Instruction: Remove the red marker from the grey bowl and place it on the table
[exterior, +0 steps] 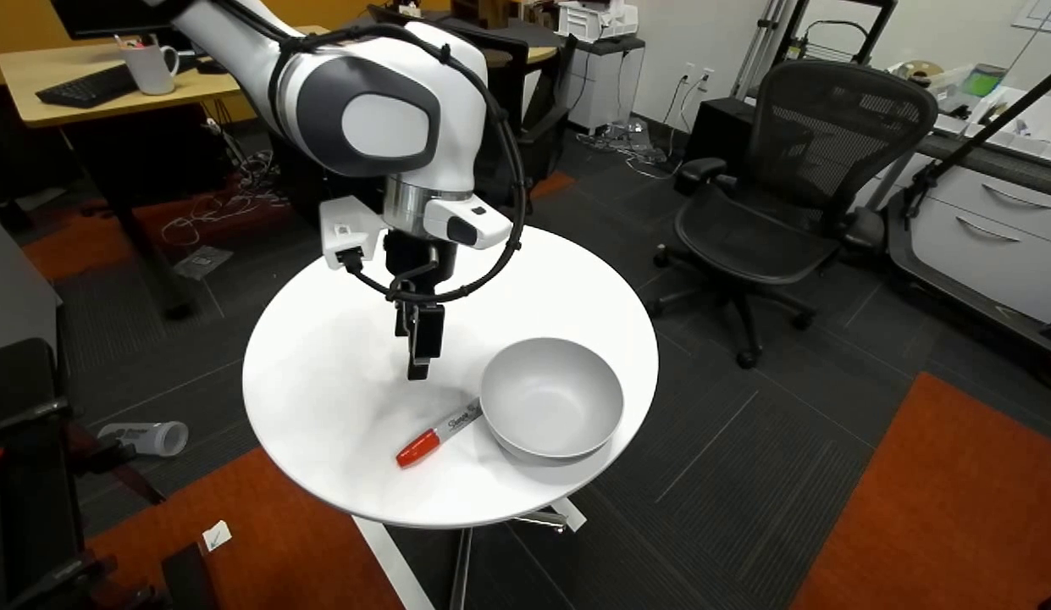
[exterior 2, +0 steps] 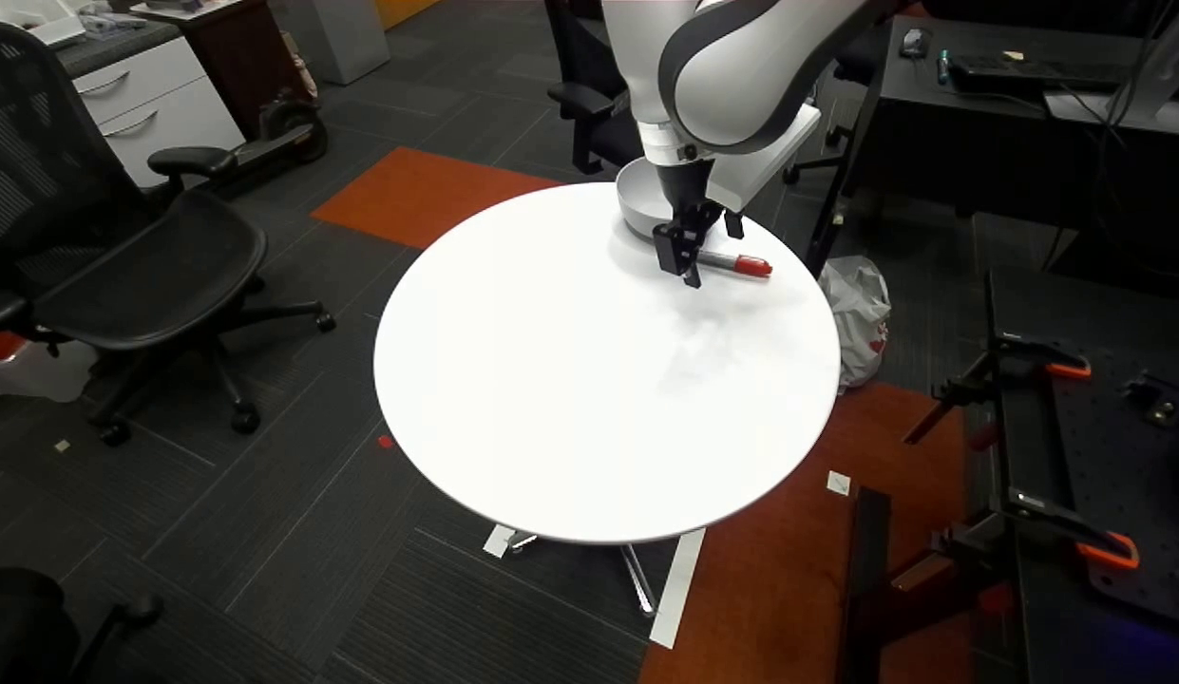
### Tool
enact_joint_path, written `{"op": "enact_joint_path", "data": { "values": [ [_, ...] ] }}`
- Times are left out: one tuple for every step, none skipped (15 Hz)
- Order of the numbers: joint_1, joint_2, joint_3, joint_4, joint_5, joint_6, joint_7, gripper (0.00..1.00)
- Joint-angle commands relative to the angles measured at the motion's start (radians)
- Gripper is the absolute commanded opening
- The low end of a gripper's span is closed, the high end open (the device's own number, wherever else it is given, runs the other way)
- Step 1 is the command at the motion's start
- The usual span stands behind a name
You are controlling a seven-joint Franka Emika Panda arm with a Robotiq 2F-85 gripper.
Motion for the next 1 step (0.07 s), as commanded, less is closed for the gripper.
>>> {"op": "enact_joint_path", "data": {
  "values": [
    [-0.012,0.000,0.013,0.002,-0.009,-0.002,0.005,1.00]
  ]
}}
